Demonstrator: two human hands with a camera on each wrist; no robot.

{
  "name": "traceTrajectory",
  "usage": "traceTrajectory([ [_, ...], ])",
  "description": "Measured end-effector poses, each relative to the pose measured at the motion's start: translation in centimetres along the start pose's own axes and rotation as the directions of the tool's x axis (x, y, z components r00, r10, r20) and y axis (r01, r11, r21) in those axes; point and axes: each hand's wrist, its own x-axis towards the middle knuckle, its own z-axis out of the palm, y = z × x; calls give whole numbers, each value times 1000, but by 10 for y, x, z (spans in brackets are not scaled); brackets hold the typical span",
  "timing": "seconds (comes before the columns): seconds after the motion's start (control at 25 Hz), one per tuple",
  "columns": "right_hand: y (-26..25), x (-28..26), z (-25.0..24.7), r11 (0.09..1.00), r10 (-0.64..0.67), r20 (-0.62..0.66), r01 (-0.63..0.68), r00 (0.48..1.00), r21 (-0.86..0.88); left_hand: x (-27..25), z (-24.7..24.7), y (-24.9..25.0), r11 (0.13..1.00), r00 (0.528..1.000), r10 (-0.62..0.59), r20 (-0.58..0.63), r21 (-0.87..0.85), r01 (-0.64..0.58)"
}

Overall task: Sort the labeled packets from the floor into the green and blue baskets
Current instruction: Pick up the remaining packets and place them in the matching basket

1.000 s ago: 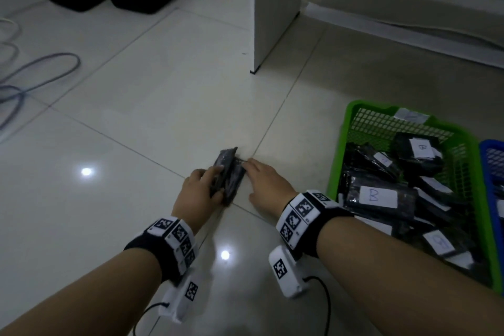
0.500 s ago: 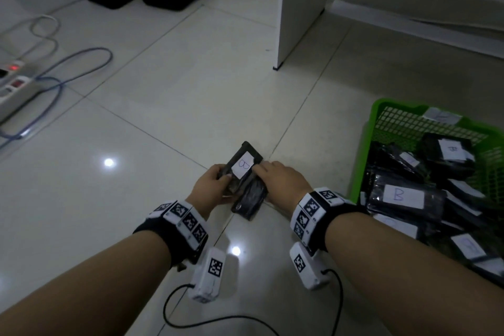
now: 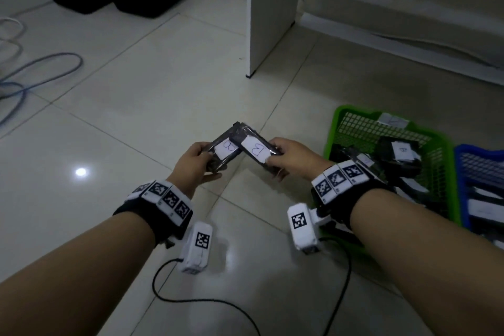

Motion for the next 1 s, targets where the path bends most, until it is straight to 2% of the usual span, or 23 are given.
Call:
traceTrajectory([
  [0.2,-18,-38,-75,997,77,-42,-76,996,6,-6,62,47,999,988,41,149,-23,-38],
  [0.32,-34,-66,-131,992,103,-112,-110,988,-55,-11,105,85,990,953,58,299,105,-93],
  [0.44,-45,-91,-184,981,67,-169,-95,983,-166,-17,147,128,957,908,37,417,246,-152],
  [0.6,-33,-119,-228,974,28,-253,-83,967,-210,-15,196,163,879,897,48,439,407,-247],
  [0.68,-12,-131,-234,980,41,-304,-98,952,-175,-14,218,160,851,898,25,439,463,-250],
  [0.8,29,-136,-223,989,137,-357,-105,924,108,-10,230,119,844,920,-38,390,506,-180],
  [0.88,55,-131,-211,963,207,-343,-128,916,239,-11,231,81,846,943,-15,333,507,-166],
  [1.0,78,-115,-196,969,219,-306,-170,926,178,-22,232,36,847,960,62,272,494,-195],
])
